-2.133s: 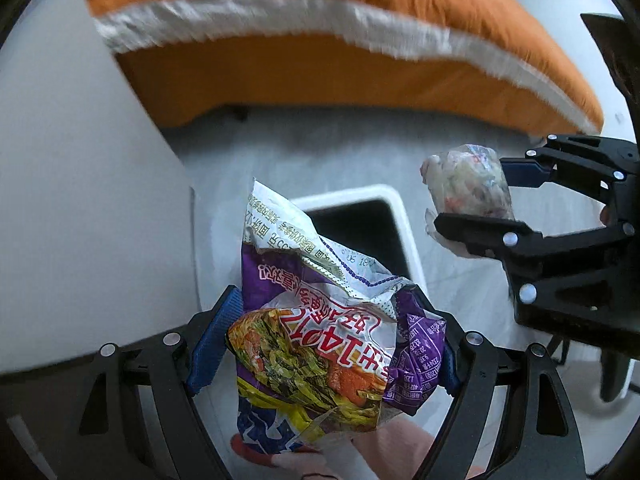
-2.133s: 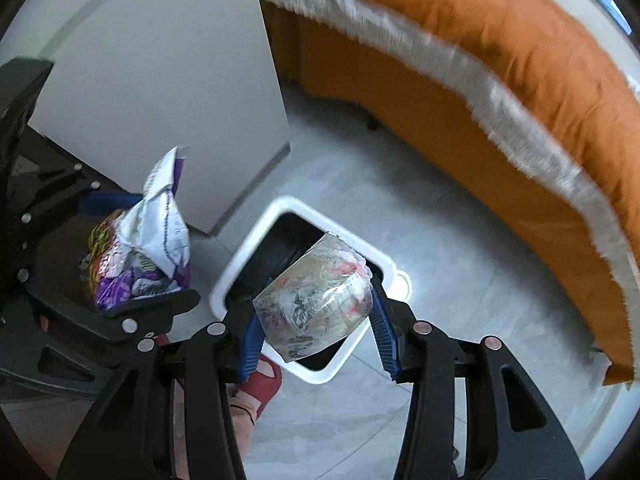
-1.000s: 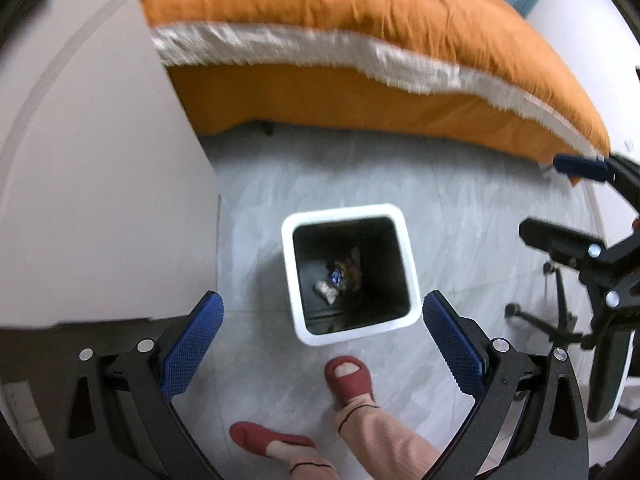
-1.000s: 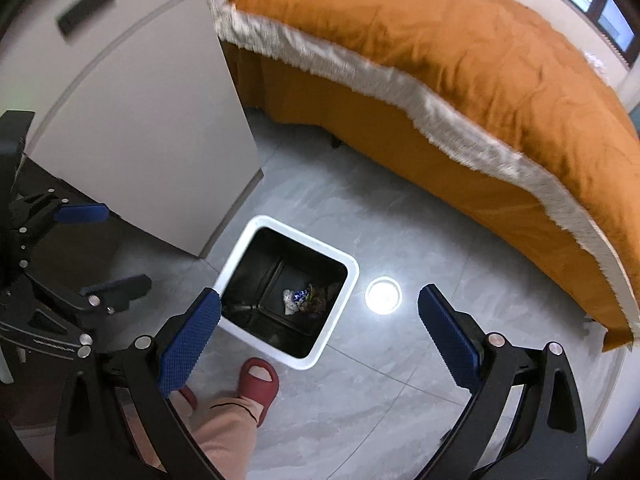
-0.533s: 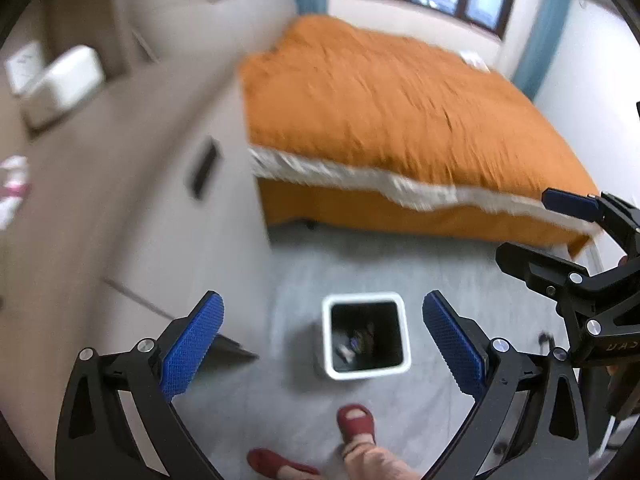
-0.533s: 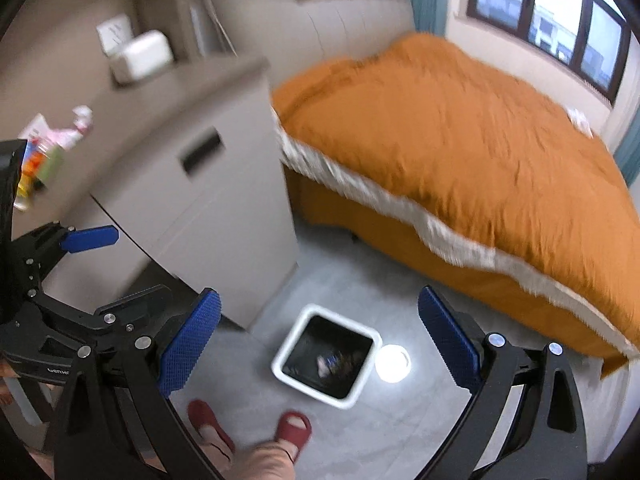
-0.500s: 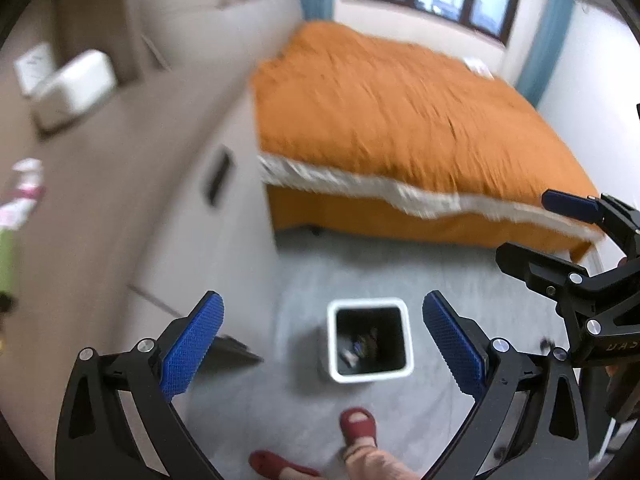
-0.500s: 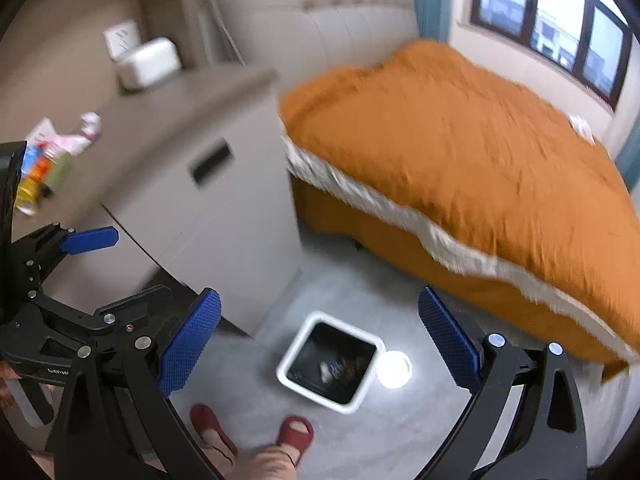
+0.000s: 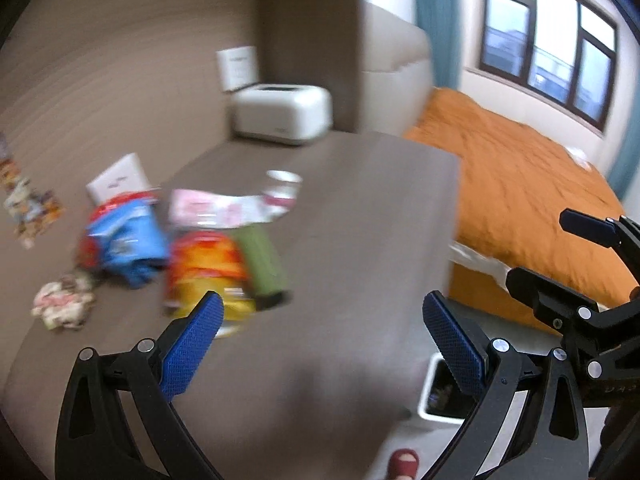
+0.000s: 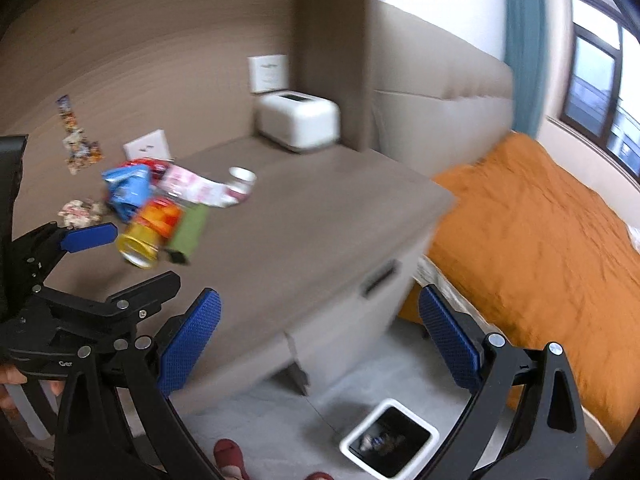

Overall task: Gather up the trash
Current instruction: 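Swing both tools back toward the desk, then grasp the white crumpled wrapper with the left tool while the right grasps the blue bag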

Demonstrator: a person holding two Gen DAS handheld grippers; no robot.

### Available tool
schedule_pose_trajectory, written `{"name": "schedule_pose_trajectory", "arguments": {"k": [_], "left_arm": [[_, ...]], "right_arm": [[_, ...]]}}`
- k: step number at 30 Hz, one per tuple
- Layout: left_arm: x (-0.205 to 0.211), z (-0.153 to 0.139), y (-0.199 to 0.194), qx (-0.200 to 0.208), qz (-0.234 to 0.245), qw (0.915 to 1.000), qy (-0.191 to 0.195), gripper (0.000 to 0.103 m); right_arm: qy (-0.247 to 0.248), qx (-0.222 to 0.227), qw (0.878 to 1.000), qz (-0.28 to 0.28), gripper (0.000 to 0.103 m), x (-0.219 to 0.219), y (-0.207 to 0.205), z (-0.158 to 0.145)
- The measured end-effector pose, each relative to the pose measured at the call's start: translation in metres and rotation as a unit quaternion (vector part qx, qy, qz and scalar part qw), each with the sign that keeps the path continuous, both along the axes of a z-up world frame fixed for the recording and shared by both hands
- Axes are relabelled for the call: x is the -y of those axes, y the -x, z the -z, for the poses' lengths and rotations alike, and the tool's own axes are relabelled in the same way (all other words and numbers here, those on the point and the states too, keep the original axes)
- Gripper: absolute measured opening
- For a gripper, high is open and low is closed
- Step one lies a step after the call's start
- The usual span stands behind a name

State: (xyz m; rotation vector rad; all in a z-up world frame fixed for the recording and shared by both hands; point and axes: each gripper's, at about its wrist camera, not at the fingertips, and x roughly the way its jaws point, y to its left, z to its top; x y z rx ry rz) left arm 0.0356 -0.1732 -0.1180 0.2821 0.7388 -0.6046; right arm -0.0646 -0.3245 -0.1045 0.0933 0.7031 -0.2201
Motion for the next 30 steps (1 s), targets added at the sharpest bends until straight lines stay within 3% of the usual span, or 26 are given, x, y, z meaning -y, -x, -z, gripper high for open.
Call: {"name": "schedule_pose_trajectory", "arguments": {"k": [9,17,24,27,29,30], "left_arm": [[-0.098,-0.005,-0.044,0.020,-0.093,0.9954,-0.002,0.098],[-0.161,0.002,-0.102,0.038,-0.152,0.9873,-0.028,0.098],[-0.210,0.037,-0.170,0.001,-0.205,0.9779,-0.040,0.098],[-0.217,0.053,-0.188,-0.026,-0.201,0.9780,-0.048,0.098],[-0.218,0.063,-0.197,-0.044,-0.194,0.9787,-0.051,0.098],[-0.218,0.068,-0.201,-0.053,-0.188,0.9794,-0.048,0.096]], "right_arm": [[-0.020,0.010,0.996,-0.081,0.098,-0.080,-0.081,-0.009],[-0.010,-0.001,0.994,-0.111,0.098,-0.135,-0.154,-0.008],[-0.016,-0.033,0.986,-0.162,0.098,-0.181,-0.233,0.005],[0.006,-0.060,0.981,-0.184,0.098,-0.201,-0.265,0.019],[0.023,-0.080,0.978,-0.193,0.090,-0.210,-0.281,0.030],[0.021,-0.088,0.976,-0.198,0.080,-0.211,-0.286,0.035]]}}
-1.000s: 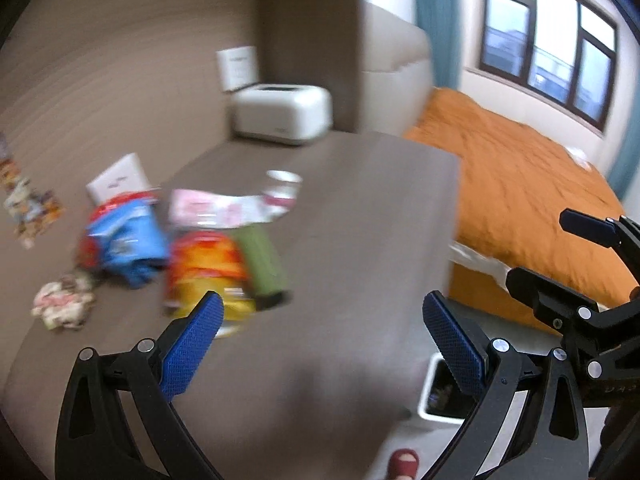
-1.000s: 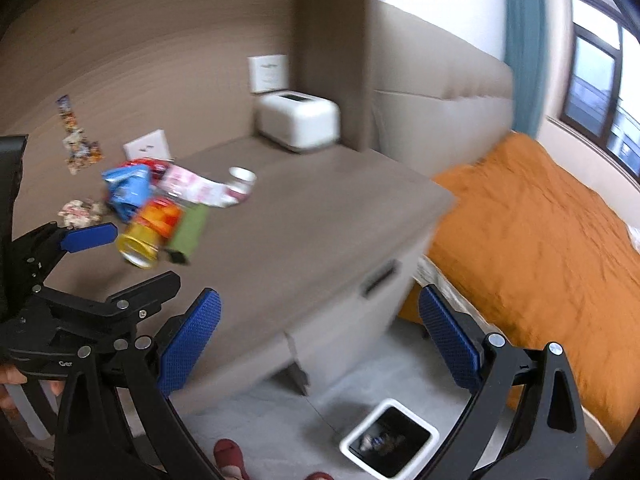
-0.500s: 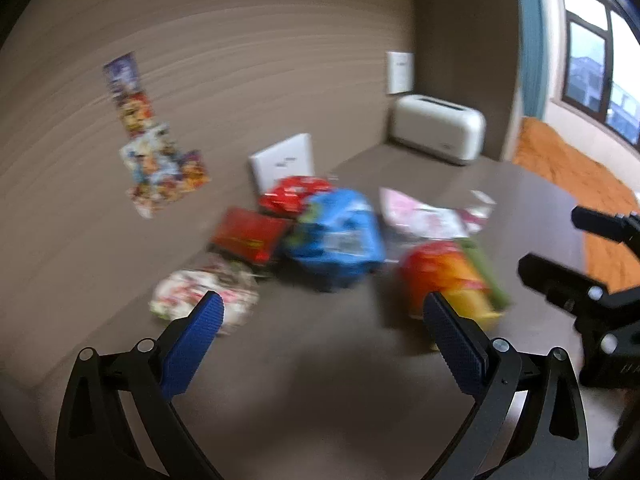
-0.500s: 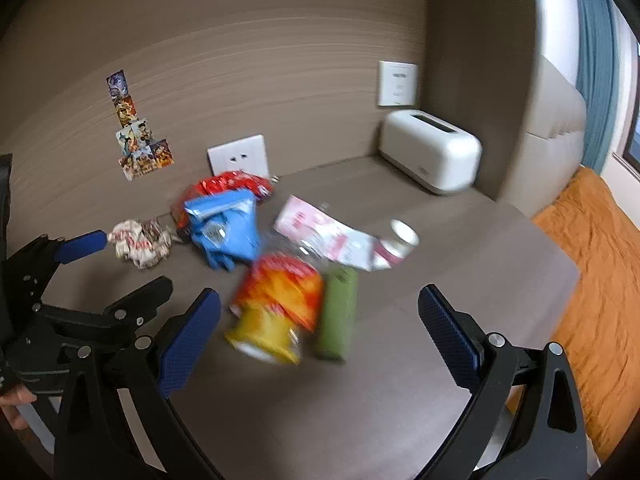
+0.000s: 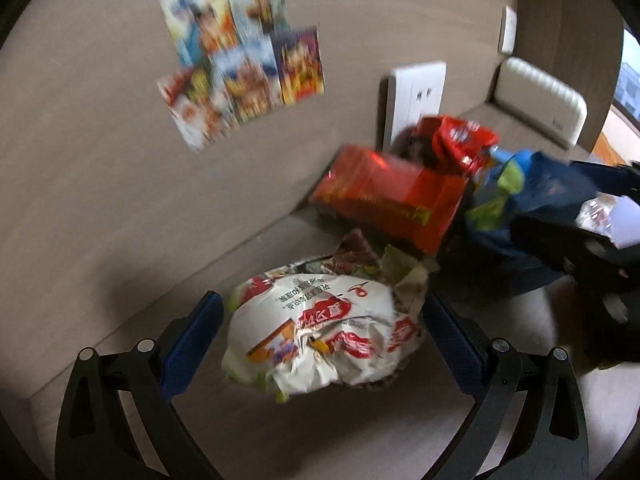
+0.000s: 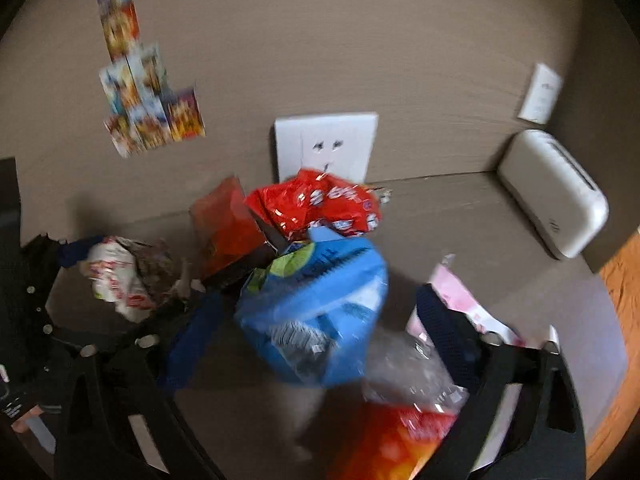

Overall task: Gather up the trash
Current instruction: 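Grasp the white crumpled wrapper with the left tool while the right grasps the blue bag, then carry both items over the white bin and open both tools to drop them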

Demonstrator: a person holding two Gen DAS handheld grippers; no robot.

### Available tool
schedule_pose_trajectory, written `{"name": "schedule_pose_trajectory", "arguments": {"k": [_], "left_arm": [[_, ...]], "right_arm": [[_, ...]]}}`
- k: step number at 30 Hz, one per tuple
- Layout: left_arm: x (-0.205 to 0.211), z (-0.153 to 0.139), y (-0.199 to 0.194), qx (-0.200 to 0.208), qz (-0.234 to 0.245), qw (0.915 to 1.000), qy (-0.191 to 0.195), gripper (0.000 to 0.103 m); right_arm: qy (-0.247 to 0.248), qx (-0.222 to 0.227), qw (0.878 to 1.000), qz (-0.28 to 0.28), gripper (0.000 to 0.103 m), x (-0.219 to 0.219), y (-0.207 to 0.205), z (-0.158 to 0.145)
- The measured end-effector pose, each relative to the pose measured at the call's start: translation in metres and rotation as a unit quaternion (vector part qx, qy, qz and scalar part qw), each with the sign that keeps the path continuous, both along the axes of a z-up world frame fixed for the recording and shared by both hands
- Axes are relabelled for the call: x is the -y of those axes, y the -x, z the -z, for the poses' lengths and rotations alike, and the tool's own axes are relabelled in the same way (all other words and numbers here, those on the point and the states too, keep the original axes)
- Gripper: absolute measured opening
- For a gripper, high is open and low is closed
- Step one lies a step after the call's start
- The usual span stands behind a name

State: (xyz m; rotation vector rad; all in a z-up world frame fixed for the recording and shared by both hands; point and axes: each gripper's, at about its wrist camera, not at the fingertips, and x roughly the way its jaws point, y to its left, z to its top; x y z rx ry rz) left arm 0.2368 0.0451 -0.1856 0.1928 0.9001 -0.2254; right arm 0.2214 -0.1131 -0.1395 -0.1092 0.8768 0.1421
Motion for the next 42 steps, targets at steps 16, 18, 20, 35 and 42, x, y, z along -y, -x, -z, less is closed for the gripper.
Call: {"name": "schedule_pose_trajectory", "arguments": {"k": [16,18,20,35,42], "left_arm": [[0.005,-0.062,0.038,0.032,0.038,0.9966,0.065,0.059],[0.016,-0.075,0.048,0.043,0.050,0.9956,0.067,0.059],[0.026,-0.085,0.058,0.050,0.063,0.9943,0.070,0.059],[0.133,-0.112,0.148,0.068,0.180,0.9790,0.067,0.059],[0.193,-0.105,0.188,0.052,0.230,0.9700,0.059,0.059]], "right_arm": [[-0.061,0.102,0.993,0.027,0.074,0.038,0.049,-0.083],[-0.061,0.119,0.990,0.041,0.074,0.049,0.066,-0.096],[-0.061,0.128,0.989,0.053,0.074,0.059,0.083,-0.104],[-0.053,0.155,0.976,0.145,0.074,0.144,0.207,-0.112],[-0.055,0.143,0.971,0.184,0.074,0.192,0.255,-0.101]]}}
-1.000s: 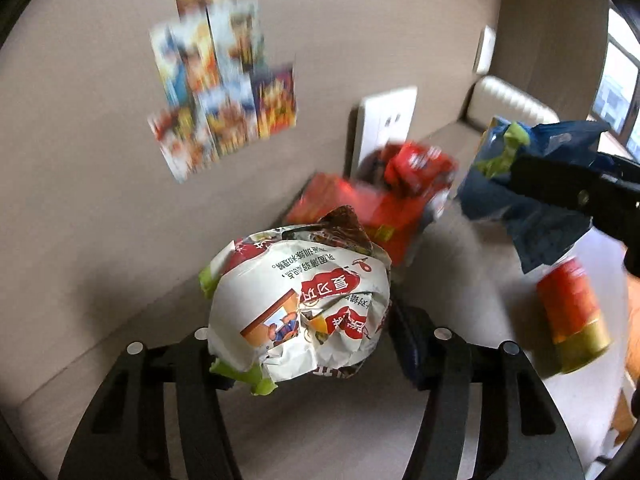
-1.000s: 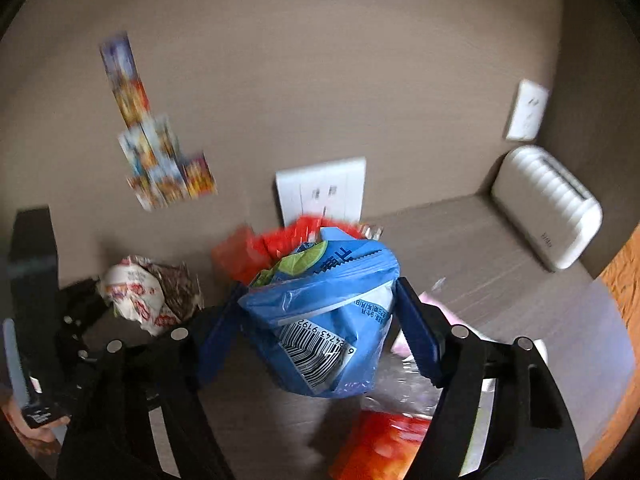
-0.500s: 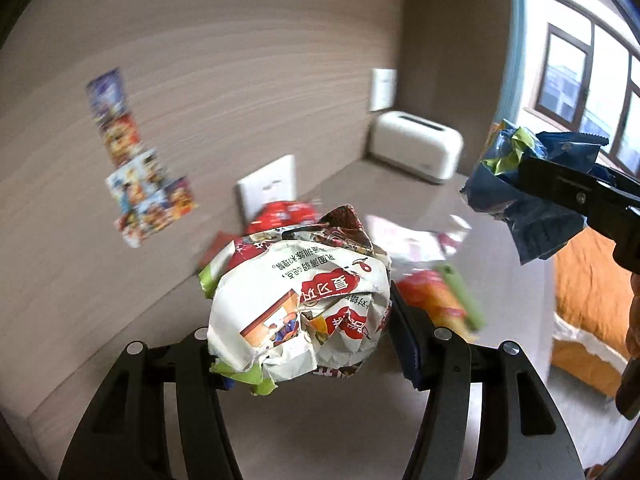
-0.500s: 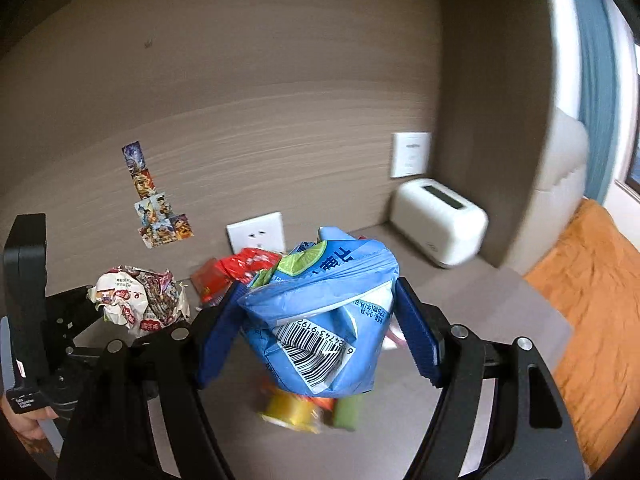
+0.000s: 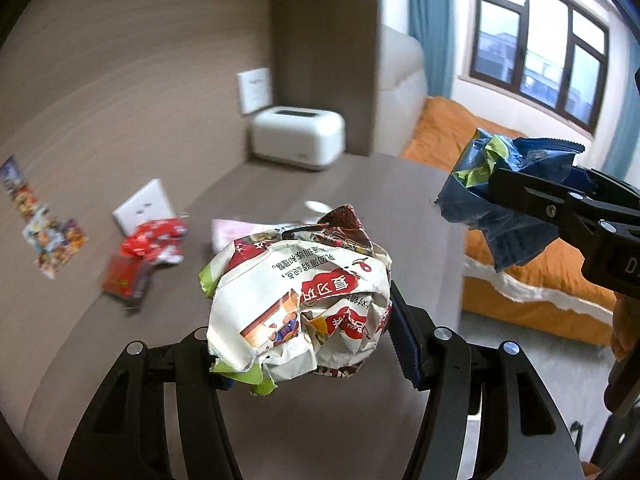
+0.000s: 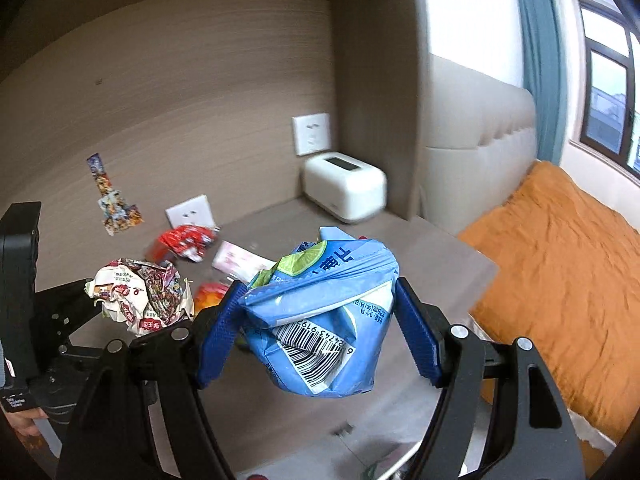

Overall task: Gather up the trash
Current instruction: 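Carry both items over the white bin and open both tools to drop them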

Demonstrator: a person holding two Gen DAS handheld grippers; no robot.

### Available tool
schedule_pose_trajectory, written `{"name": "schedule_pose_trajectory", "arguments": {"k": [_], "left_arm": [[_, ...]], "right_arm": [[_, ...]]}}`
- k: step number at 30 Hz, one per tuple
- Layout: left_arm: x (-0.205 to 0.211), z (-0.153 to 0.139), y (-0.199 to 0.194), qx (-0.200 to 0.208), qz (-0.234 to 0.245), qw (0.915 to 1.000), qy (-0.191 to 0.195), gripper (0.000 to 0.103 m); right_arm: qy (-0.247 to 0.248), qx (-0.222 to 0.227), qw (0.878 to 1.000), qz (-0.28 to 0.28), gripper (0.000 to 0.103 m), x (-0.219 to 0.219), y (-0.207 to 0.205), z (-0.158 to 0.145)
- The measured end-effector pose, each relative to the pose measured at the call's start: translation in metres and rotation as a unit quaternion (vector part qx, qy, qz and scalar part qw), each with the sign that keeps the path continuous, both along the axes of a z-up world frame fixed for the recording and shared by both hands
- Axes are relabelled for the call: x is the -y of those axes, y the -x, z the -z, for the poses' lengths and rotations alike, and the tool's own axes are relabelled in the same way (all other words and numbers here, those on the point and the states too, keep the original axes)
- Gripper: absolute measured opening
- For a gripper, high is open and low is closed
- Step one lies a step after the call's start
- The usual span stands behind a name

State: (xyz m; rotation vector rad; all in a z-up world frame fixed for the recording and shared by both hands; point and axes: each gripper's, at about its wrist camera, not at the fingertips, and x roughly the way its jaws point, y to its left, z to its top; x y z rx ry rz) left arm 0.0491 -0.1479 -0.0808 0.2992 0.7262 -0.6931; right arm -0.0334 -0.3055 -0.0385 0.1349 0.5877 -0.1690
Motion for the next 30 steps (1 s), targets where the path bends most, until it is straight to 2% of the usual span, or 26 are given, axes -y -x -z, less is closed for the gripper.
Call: {"name": "schedule_pose_trajectory", "arguments": {"k": [7,14,25,30], "left_arm": [[0.059,0.013,0.032,-0.011,0.052,0.9985,-0.017,0.059],[0.112,0.033,0.065,-0.027,0.106,0.9932,-0.042,0.059],[0.184,0.080,0.112,-0.056,0.195,0.9752,-0.090,0.059],[0.217,0.116,0.125,-0.076,0.230,0.9635,-0.114,0.059]], "right_arm": [[-0.015,-0.023,0.999,0.044,0.074,0.051,0.043,0.017],[-0.030,-0.044,0.995,0.086,0.074,0.096,0.087,0.037],[-0.054,-0.089,0.985,0.141,0.074,0.148,0.141,0.081],[-0.076,-0.114,0.978,0.159,0.074,0.170,0.159,0.113]]}}
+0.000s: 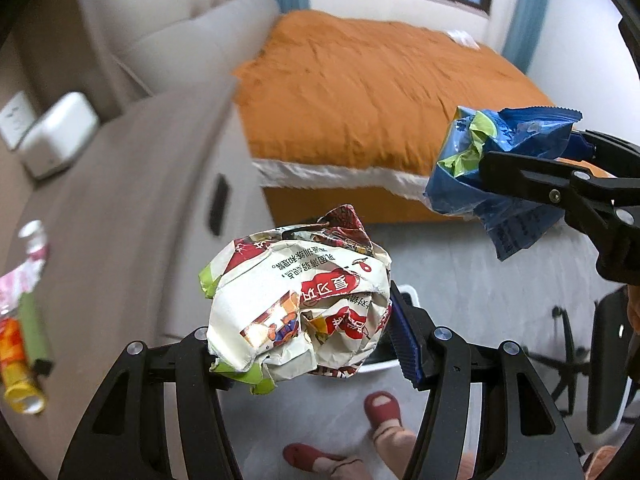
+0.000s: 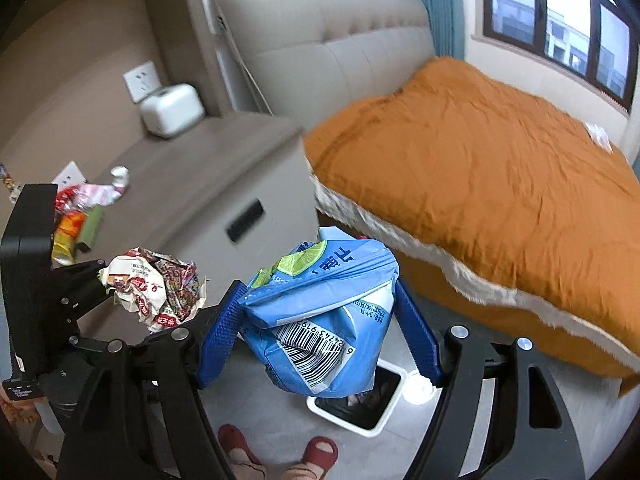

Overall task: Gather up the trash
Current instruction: 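Carry both items over the white bin and open both tools to drop them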

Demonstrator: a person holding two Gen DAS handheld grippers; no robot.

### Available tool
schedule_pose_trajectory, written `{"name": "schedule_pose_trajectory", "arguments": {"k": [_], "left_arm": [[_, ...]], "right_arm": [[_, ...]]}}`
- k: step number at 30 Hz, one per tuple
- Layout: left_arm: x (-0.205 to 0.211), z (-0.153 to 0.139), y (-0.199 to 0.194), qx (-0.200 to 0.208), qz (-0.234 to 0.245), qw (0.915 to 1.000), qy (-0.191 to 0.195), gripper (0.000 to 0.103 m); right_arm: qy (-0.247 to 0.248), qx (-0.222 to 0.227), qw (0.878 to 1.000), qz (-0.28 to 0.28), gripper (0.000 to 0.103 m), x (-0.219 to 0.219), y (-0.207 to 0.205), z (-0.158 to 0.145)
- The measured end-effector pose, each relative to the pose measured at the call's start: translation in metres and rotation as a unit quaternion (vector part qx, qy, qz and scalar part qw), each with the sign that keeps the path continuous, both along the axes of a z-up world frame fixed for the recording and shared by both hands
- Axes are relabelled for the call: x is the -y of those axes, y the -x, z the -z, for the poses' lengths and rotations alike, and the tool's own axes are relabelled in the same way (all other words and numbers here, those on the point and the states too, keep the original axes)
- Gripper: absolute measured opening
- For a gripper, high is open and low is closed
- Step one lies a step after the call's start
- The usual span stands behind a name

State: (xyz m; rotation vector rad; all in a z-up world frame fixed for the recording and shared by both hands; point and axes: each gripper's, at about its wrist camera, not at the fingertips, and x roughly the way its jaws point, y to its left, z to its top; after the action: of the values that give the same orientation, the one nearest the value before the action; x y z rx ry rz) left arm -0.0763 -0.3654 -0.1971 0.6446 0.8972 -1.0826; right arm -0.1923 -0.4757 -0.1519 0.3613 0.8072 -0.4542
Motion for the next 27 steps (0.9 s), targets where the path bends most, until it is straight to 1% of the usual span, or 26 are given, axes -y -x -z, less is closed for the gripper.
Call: {"name": "schedule_pose_trajectory", "arguments": {"k": [2,5,8,9,10,13,14,16,21,24,27], "left_arm": [[0.011,0.015,0.003,-0.010,0.010,0.9999,-0.010,0.059],[0.028,0.046,0.010,-0.028,0.028,0.9989,-0.026,0.059],[0.045,0.084,0.018,-0.049,0.045,0.9970,-0.041,0.059],[0.051,0.103,0.020,-0.059,0.050,0.9958,-0.049,0.059],[0.055,0.115,0.021,-0.063,0.052,0.9952,-0.054,0.059],[0.070,0.162,0.024,-0.082,0.060,0.9920,-0.075,0.059],[0.073,0.174,0.025,-0.087,0.061,0.9910,-0.081,0.059],[0.079,0.210,0.026,-0.106,0.062,0.9878,-0.095,0.059],[0.093,0.286,0.034,-0.130,0.072,0.9813,-0.123,0.059],[0.098,0.334,0.039,-0.143,0.075,0.9765,-0.143,0.059],[0.104,0.378,0.041,-0.163,0.075,0.9703,-0.162,0.059]], "right_arm": [[-0.007,-0.012,1.000,0.006,0.074,0.008,0.006,0.017],[-0.020,-0.030,0.999,0.012,0.074,0.018,0.011,0.043],[-0.035,-0.050,0.998,0.017,0.074,0.029,0.013,0.078],[-0.040,-0.057,0.997,0.018,0.074,0.033,0.014,0.093],[-0.045,-0.064,0.997,0.018,0.074,0.036,0.014,0.105],[-0.063,-0.090,0.994,0.018,0.074,0.045,0.012,0.155],[-0.068,-0.097,0.993,0.018,0.074,0.047,0.012,0.167],[-0.085,-0.111,0.990,0.019,0.074,0.052,0.012,0.200],[-0.117,-0.150,0.982,0.014,0.074,0.061,0.010,0.287],[-0.126,-0.170,0.977,0.009,0.074,0.062,0.007,0.333],[-0.134,-0.183,0.974,0.007,0.074,0.063,0.003,0.372]]}}
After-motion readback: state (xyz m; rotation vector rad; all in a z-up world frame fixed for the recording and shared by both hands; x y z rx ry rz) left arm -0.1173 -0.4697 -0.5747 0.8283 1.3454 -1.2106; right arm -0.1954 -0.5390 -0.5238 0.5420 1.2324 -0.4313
